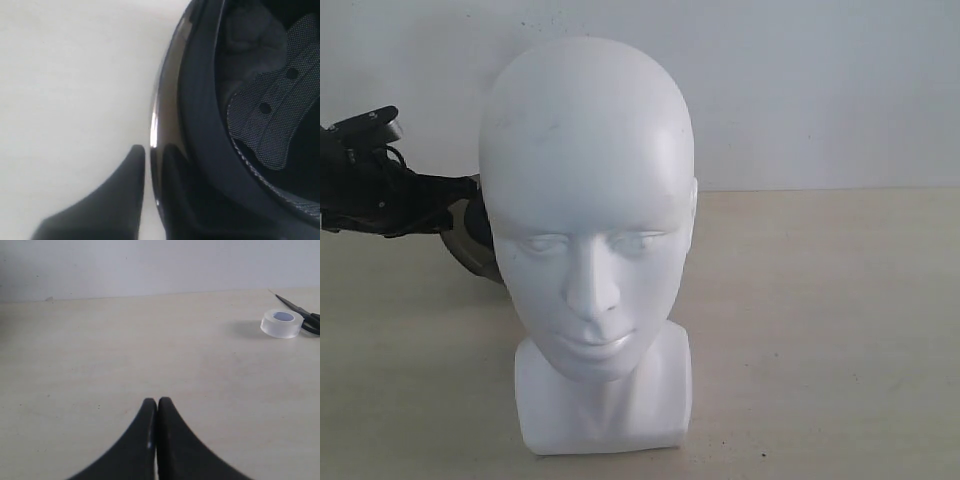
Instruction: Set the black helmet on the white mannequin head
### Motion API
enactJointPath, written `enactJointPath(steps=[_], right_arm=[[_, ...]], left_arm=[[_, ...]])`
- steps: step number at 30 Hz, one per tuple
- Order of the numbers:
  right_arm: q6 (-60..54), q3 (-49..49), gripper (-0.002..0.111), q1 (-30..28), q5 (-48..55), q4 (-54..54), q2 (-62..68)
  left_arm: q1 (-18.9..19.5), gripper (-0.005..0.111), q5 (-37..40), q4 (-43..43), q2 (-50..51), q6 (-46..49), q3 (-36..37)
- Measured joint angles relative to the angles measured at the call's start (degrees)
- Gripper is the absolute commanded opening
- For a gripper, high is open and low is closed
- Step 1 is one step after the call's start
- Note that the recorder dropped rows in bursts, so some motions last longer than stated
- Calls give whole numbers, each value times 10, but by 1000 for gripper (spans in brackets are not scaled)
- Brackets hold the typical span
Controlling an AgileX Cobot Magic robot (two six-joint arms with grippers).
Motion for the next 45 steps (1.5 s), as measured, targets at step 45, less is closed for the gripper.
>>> enactJointPath(steps=[45], right_arm=[[0, 0, 0, 0, 0, 0, 0]], left_arm=[[65, 4, 132, 85, -374, -50, 288]])
